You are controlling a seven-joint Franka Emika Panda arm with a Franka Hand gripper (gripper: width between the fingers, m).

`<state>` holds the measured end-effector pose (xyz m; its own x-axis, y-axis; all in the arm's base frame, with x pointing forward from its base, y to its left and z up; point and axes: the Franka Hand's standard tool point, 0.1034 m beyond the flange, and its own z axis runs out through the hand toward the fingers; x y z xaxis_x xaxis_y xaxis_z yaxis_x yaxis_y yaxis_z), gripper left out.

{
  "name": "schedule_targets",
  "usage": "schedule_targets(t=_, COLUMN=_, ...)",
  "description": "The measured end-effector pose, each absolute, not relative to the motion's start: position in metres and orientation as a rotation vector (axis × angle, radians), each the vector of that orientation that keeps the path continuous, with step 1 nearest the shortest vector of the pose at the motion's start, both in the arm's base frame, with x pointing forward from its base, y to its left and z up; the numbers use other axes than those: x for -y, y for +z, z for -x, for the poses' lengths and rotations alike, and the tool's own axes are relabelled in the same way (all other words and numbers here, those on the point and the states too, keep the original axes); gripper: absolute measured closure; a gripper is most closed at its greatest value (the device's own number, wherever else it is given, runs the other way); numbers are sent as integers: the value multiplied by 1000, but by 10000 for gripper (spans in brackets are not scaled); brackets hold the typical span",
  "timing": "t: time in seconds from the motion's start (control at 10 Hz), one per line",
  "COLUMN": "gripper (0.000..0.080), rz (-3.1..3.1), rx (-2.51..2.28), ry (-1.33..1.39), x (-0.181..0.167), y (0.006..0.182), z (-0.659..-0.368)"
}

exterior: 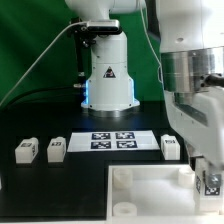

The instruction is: Assemble one leg

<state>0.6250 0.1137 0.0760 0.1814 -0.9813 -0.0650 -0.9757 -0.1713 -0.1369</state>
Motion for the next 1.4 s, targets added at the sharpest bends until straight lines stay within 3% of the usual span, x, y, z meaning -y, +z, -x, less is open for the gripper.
schedule_targets(t=0.1, gripper=298, rz=2431, rx=-1787, ry=-81, x=-122, y=78, z=-624)
schedule_targets(t=0.2, gripper=182, rz=2597, rx=-1556, ry=-127, x=-129, y=80, z=-626)
schedule_targets(t=0.5, gripper=151, rz=2806, rx=-1178, ry=-149, x=-123, y=78, z=-627)
schedule_targets(t=1.0, gripper=150, rz=3116, rx=-88, ry=-109, x=-123, y=85, z=-630)
schedule_targets(t=1.3, gripper=150, rz=3119, rx=-42, ry=-113, x=-121, y=85, z=-630)
schedule_targets(t=1.4, gripper=271, rz=3119, rx=-37, ry=-113, x=-121, y=85, z=-630)
